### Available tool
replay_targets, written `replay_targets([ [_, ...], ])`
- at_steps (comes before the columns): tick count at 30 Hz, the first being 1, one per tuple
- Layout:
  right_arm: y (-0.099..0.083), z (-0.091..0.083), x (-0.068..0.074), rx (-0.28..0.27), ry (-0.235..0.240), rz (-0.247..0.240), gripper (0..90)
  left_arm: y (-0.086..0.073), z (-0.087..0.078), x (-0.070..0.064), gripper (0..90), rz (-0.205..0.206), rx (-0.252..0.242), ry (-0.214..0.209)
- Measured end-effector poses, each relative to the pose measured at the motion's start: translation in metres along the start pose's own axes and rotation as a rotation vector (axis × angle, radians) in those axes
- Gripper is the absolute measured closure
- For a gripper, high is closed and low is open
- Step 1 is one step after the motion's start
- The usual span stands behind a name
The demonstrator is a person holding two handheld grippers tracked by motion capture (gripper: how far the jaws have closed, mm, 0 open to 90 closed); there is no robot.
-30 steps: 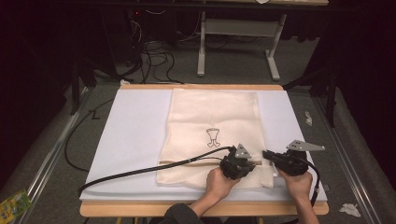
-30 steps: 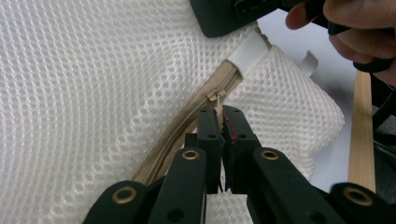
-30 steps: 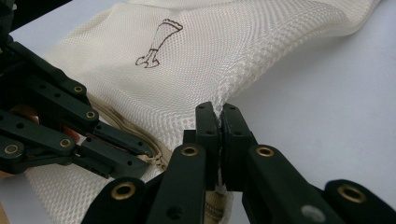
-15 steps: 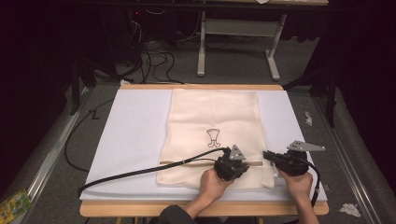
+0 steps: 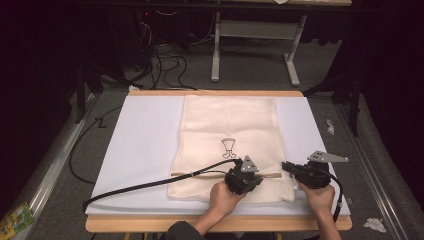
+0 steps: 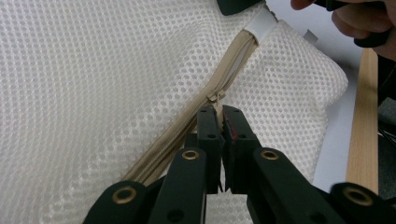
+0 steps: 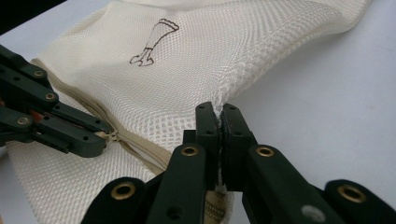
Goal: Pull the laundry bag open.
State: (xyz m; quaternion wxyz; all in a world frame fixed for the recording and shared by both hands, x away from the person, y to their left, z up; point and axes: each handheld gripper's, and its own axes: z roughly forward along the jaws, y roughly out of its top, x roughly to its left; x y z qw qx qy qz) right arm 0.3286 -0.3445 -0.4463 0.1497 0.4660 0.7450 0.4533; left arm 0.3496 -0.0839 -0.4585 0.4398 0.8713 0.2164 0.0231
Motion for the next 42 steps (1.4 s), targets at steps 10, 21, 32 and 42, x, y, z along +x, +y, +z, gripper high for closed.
replay_targets([
  [10, 0.0, 0.0, -0.001, -0.002, -0.002, 0.004, 88.6, -0.005, -0.01, 0.006, 86.8, -0.01, -0.001, 0.011],
  [21, -0.001, 0.001, 0.0, 0.002, -0.011, 0.001, 88.6, -0.009, -0.016, 0.007, 86.8, -0.004, 0.0, 0.025],
  [32, -0.001, 0.0, -0.001, 0.005, -0.02, 0.0, 88.5, -0.016, -0.025, 0.014, 86.8, -0.031, -0.01, 0.028],
  [42, -0.002, 0.0, -0.002, 0.002, -0.016, 0.01, 88.6, -0.018, -0.034, 0.018, 86.8, -0.041, -0.013, 0.021],
])
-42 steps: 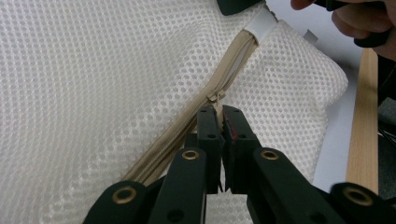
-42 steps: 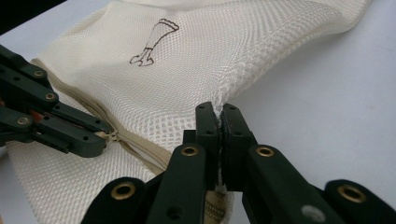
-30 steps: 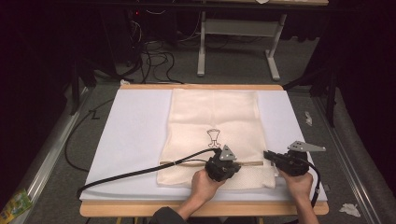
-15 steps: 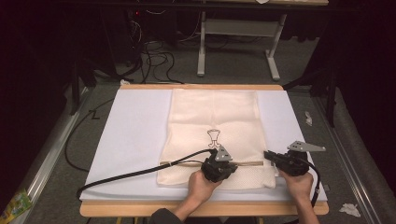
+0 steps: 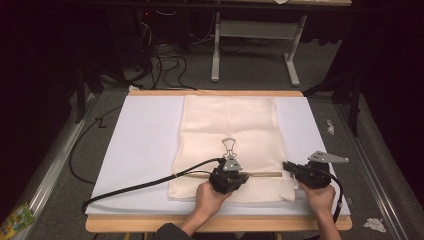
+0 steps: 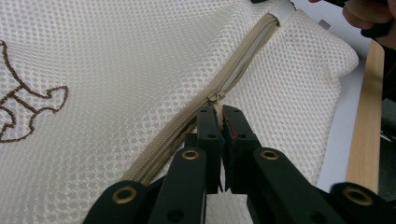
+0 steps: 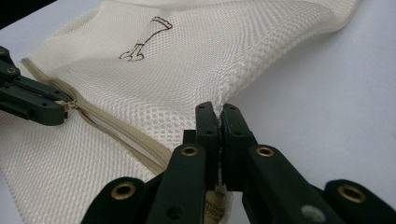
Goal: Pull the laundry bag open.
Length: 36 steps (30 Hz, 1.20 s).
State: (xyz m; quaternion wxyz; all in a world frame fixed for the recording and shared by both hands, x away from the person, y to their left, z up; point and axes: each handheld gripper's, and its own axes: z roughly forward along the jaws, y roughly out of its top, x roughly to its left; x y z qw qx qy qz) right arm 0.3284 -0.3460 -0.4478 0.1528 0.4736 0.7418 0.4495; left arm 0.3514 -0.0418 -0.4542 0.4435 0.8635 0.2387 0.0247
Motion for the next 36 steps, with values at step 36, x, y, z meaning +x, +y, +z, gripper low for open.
replay_targets([
  [36, 0.003, -0.001, 0.0, -0.011, 0.001, -0.008, 88.5, -0.01, -0.027, 0.01, 86.8, -0.015, -0.024, 0.023],
])
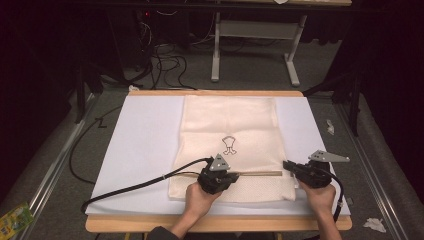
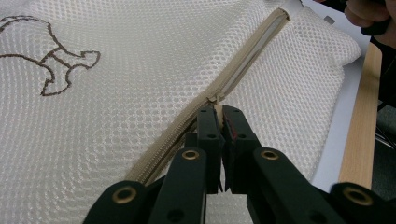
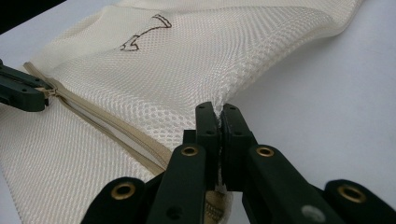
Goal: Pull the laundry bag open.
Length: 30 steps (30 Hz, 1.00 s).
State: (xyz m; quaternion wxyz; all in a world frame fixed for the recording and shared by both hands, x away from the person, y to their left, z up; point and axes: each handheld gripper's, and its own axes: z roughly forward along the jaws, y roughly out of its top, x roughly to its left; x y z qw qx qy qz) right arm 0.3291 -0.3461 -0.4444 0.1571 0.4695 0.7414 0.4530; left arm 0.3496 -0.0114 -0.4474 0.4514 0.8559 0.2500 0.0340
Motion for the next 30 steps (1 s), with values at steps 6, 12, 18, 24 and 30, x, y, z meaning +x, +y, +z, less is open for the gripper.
replay_targets([
  [6, -0.002, 0.0, -0.001, 0.001, 0.001, 0.013, 88.5, -0.004, -0.004, 0.005, 86.8, -0.032, -0.016, -0.011],
  [12, -0.002, 0.001, -0.001, -0.001, 0.0, 0.009, 88.5, -0.005, -0.007, 0.004, 86.8, -0.026, -0.025, -0.007],
  [18, -0.002, 0.001, -0.001, 0.001, 0.007, 0.013, 88.5, -0.005, -0.011, 0.006, 86.8, -0.028, -0.039, -0.001],
  [24, -0.002, 0.001, -0.001, -0.002, 0.001, 0.009, 88.5, -0.008, -0.012, 0.005, 86.8, -0.023, -0.023, 0.003],
  [30, -0.003, 0.0, -0.002, -0.004, 0.002, 0.011, 88.5, -0.01, -0.019, 0.009, 86.8, -0.031, -0.03, 0.009],
])
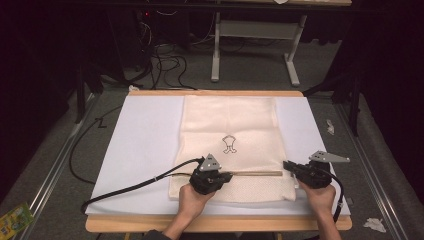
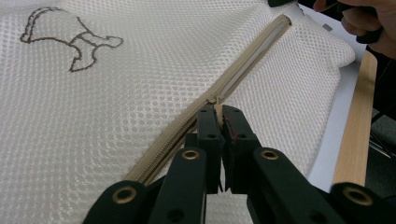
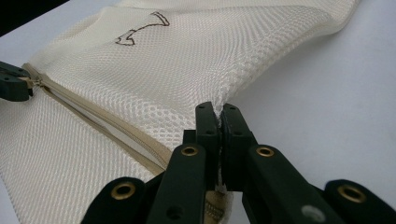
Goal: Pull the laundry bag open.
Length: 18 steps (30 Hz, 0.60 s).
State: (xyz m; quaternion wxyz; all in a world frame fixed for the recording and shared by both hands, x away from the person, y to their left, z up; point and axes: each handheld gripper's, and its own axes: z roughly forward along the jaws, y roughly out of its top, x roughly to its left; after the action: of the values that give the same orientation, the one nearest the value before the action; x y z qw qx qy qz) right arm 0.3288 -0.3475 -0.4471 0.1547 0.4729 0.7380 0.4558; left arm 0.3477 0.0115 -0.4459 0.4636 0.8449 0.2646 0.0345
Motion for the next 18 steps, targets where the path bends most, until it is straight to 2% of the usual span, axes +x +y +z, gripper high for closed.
replay_targets([
  [6, -0.0007, 0.0, -0.0009, 0.0, -0.005, 0.004, 88.5, -0.0041, -0.0014, 0.0026, 86.8, -0.019, -0.007, -0.001],
  [18, -0.0004, -0.0003, -0.0009, -0.001, -0.005, -0.001, 88.5, -0.0102, -0.0079, 0.006, 86.7, -0.026, -0.008, 0.008],
])
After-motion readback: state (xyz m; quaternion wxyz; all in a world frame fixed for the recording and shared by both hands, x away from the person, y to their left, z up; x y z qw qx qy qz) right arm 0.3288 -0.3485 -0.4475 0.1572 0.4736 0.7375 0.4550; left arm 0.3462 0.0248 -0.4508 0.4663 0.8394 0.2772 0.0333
